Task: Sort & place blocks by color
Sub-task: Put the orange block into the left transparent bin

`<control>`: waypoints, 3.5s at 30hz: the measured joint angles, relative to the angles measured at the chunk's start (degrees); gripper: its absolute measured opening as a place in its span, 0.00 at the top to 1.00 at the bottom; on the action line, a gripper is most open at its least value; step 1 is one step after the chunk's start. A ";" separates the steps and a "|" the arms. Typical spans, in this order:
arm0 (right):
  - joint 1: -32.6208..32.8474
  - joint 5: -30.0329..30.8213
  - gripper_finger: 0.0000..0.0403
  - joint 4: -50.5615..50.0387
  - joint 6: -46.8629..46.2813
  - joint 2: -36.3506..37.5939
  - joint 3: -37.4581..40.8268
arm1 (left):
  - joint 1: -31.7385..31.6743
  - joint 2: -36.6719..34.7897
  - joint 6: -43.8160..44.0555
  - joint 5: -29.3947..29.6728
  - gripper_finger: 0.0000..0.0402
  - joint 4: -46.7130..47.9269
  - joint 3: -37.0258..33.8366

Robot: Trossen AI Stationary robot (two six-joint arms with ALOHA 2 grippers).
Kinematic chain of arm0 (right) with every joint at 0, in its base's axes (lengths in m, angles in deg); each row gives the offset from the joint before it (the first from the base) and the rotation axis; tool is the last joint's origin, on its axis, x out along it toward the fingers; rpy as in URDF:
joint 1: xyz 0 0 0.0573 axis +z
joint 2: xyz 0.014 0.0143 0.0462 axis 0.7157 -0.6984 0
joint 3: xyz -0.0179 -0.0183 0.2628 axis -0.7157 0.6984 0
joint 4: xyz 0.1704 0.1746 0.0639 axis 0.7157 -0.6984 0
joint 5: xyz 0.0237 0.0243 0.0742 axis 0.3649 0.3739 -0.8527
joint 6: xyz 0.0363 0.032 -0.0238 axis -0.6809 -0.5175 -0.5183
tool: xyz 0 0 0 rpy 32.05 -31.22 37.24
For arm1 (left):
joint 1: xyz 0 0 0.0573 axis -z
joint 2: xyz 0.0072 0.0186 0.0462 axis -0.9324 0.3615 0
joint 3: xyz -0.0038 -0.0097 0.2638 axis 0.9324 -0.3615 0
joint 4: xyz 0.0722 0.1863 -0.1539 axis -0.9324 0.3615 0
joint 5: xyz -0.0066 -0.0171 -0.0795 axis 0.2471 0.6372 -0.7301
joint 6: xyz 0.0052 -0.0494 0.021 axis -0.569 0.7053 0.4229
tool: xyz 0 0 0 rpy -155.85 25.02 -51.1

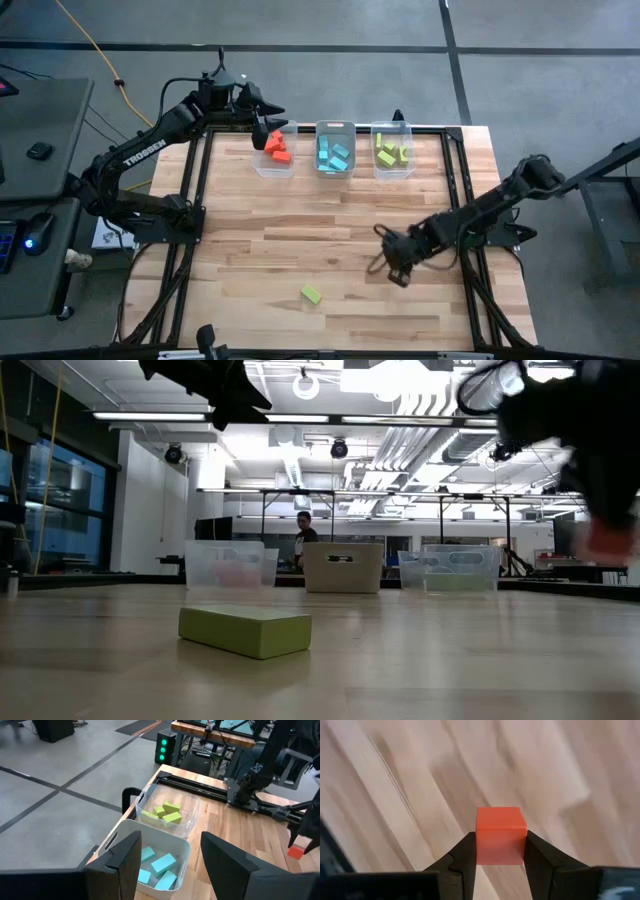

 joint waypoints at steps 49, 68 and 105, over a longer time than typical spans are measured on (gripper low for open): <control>-39.77 2.60 0.73 51.34 42.16 5.56 -14.38 | 8.31 1.14 5.22 -15.41 0.55 -7.67 0.00; -39.70 -6.47 0.73 45.60 43.69 5.56 -14.99 | 14.64 9.19 12.50 -14.97 0.55 -20.70 0.00; -39.08 -6.95 0.73 44.02 42.14 2.76 -15.04 | 14.69 11.23 10.56 -18.32 0.55 -19.25 -0.02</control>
